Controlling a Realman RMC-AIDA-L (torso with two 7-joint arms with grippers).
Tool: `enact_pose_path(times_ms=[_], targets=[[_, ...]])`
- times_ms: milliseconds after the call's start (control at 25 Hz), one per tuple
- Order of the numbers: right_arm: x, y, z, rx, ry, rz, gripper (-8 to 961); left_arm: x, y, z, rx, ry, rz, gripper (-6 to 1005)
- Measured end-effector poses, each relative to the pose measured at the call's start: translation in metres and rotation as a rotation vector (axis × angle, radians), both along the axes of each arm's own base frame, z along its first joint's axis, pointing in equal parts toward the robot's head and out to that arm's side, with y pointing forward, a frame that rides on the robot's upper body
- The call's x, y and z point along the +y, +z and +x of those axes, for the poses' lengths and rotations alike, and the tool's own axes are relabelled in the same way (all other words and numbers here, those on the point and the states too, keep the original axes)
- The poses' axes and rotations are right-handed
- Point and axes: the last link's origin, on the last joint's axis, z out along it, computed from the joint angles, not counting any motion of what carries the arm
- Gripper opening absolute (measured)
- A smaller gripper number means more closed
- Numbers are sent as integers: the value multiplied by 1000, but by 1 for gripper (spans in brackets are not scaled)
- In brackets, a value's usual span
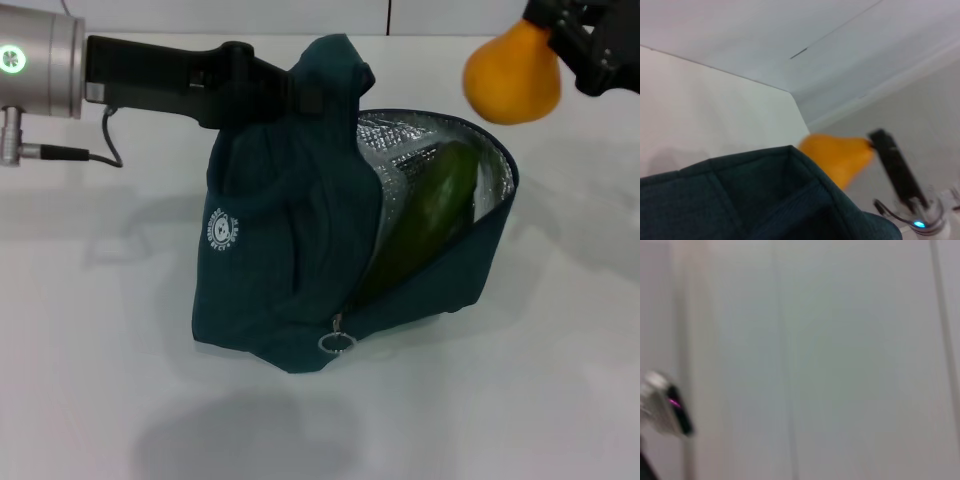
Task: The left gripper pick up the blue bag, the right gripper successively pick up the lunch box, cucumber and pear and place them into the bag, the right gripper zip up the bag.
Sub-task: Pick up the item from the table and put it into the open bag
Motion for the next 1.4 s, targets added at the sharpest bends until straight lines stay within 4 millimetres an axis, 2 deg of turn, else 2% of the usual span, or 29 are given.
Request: enact_pose_path(times_ms=[120,200,240,560,840,1040,1400], targets=[[-10,-6,-14,24,83,-69,35,-2,1,-5,3,10,3,43],[-12,-16,-28,17,127,-132,35,-3,2,-7,7,15,7,43],[-12,-16,-28,17,127,-132,35,-3,3,-9,9,17,9,43],[-14,-53,-55,-50,198,-265,35,-3,12,-17,22,25,27,43],[-16,-77,-69,-100,236,-353,36,-5,16,-22,31,30,36,44],[-16,-85,-70,-121,229,-377,36,-5,17,-23,31,29,38,44],[-16,-81,-69,-92,209,-378,56,-5,19,-23,35,25,40,44]])
